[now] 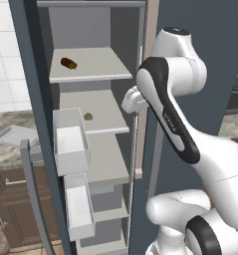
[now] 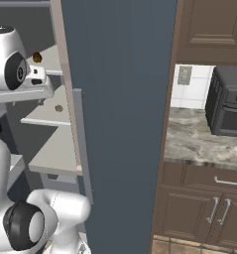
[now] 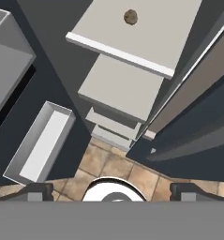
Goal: Take the sweet potato and garlic out of the freezer and place them in the tupperware container on the counter. Then put the tupperware containing the vegetables back in the freezer.
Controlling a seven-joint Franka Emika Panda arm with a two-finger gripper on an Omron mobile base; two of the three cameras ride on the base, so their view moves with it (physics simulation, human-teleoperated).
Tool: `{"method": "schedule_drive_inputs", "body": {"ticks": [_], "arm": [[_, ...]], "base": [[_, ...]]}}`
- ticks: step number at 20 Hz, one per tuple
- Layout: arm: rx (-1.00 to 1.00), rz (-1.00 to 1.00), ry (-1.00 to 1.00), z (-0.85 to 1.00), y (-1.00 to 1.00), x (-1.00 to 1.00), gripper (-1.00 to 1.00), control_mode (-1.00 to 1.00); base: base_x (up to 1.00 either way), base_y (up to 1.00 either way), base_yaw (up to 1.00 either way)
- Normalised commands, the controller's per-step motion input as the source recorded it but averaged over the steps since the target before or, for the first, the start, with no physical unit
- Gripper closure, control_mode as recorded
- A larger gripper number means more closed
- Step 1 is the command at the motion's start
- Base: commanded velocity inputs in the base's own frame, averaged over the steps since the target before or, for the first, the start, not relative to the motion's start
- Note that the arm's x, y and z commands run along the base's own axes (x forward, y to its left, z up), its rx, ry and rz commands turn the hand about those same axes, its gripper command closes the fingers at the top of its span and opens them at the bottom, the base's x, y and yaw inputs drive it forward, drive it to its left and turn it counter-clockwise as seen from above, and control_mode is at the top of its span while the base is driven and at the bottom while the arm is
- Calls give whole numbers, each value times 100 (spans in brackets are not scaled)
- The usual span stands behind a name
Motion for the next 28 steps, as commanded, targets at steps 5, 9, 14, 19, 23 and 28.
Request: {"method": "schedule_drive_inputs", "body": {"ticks": [5, 9, 14, 19, 23, 28], "arm": [[1, 0, -2, 0, 11, 9, -100, -100], [5, 2, -13, 0, 37, 32, -100, -100], [7, 5, -21, 1, 40, 41, -100, -100], [14, 9, -8, 11, 28, 40, -100, -100], [7, 7, 0, 5, 16, 44, -100, -100], [1, 3, 0, 1, 31, 35, -100, -100]], "base": [[0, 0, 0], [0, 0, 0], [0, 0, 0], [0, 0, 0], [0, 0, 0], [0, 0, 0]]}}
